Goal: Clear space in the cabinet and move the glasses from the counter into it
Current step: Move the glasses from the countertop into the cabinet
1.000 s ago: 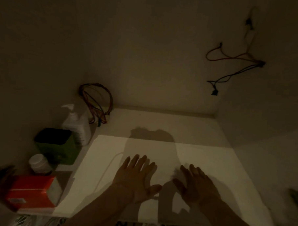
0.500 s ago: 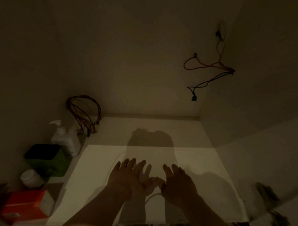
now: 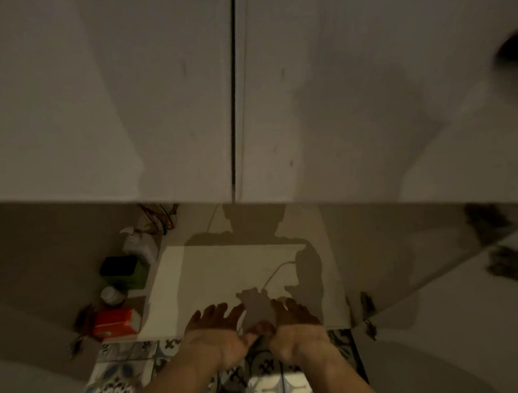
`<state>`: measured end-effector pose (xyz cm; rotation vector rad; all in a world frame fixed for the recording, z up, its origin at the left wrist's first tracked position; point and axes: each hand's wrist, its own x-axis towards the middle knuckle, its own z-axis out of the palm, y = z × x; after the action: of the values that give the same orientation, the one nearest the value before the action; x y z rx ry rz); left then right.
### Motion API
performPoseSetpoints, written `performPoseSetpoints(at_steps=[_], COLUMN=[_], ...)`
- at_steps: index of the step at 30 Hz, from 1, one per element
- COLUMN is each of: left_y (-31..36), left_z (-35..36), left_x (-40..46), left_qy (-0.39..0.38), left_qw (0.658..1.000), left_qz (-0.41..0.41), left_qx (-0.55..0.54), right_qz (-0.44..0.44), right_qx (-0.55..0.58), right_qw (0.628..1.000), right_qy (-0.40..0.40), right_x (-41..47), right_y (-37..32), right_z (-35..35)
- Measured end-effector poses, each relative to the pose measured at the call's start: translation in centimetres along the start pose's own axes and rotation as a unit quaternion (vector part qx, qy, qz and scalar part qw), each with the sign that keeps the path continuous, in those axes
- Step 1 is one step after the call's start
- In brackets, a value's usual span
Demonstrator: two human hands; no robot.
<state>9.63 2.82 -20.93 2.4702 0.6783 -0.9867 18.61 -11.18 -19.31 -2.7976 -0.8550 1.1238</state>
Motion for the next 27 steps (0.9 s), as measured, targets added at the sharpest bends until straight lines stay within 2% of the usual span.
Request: performPoseSetpoints(at_steps=[9,17,27], left_y=[1.7,3.0,7.9], left_z=[-11.0,-17.5,-24.4], left_x=[-17.9,-30.5,-44.1], left_qy=[0.008,-0.003,0.019], left_qw=[1.0,1.0,0.999], left_qz=[0.015,0.017,-0.012], left_qx=[0.023,-0.019,-0.028], right_qz=[0.031,0.052,0.012], right_qx=[0.008,0.019,0.032], right_qw=[0.999,0.998,0.999], right_qy=[-0.036,-0.012,0.001], right_x=[-16.2,-28.9,-40.5], right_y=[-4.5,-6.5,-5.7], right_z=[-12.3,-20.5,-29.6])
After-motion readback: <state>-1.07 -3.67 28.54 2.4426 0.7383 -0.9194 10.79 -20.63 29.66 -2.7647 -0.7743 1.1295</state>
